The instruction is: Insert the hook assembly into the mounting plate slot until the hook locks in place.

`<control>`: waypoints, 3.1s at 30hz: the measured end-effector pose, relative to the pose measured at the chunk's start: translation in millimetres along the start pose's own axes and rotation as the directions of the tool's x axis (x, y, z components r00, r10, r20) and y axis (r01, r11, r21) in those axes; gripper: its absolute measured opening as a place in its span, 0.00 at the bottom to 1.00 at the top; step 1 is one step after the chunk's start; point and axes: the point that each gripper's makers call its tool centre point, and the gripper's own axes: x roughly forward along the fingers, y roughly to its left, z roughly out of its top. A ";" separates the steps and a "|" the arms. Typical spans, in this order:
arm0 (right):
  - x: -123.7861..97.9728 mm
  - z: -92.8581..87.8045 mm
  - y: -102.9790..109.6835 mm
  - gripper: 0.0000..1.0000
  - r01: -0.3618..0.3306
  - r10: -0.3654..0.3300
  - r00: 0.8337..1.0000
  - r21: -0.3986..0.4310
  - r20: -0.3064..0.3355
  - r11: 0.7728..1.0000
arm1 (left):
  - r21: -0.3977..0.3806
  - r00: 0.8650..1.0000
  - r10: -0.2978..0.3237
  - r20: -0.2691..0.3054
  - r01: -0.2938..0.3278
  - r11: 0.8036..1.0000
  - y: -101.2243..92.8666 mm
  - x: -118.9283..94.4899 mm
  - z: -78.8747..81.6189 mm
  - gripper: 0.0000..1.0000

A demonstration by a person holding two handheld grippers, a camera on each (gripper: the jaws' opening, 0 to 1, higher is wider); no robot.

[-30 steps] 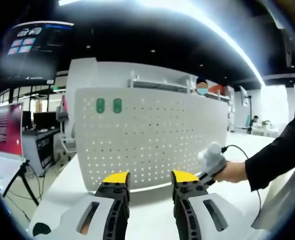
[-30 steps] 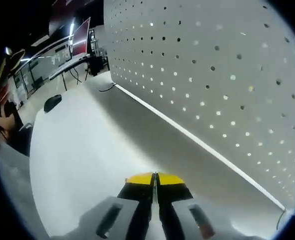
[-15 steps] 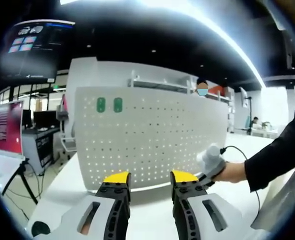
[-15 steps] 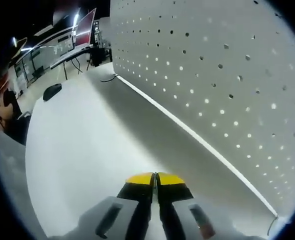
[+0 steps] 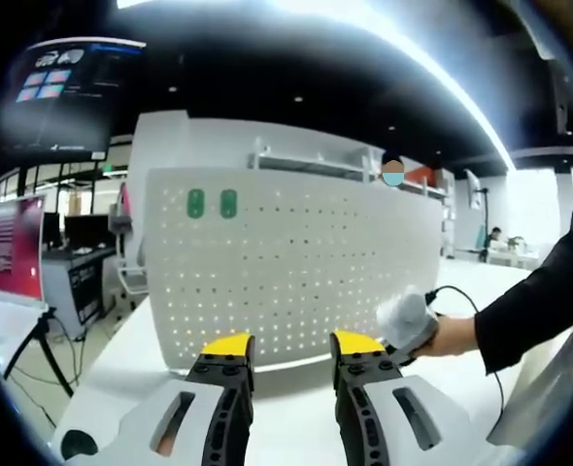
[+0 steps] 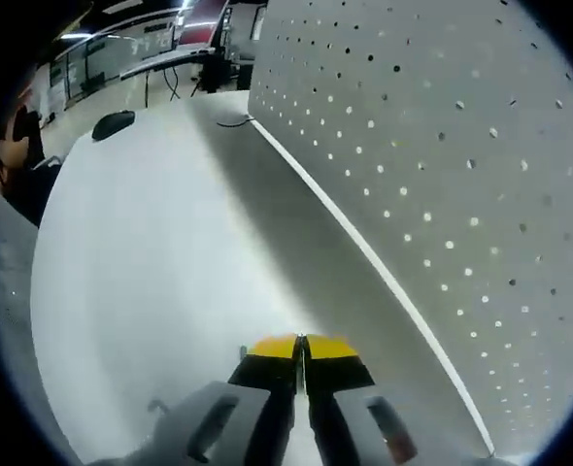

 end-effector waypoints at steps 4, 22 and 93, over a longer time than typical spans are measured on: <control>-4.9 2.5 -1.7 0.00 0.005 -0.006 1.000 0.029 0.024 1.000 | 0.002 1.000 0.000 0.000 0.000 1.000 -0.2 -0.4 0.6 0.32; -54.5 48.5 -6.3 0.00 -0.036 -0.037 0.959 0.252 0.280 0.967 | 0.017 0.999 -0.049 -0.007 0.049 0.999 -15.9 5.9 6.7 0.32; -222.3 165.9 66.4 0.00 -0.279 -0.003 0.633 0.231 0.774 0.932 | 0.191 0.983 -0.183 0.000 0.180 0.965 -71.6 9.1 38.9 0.03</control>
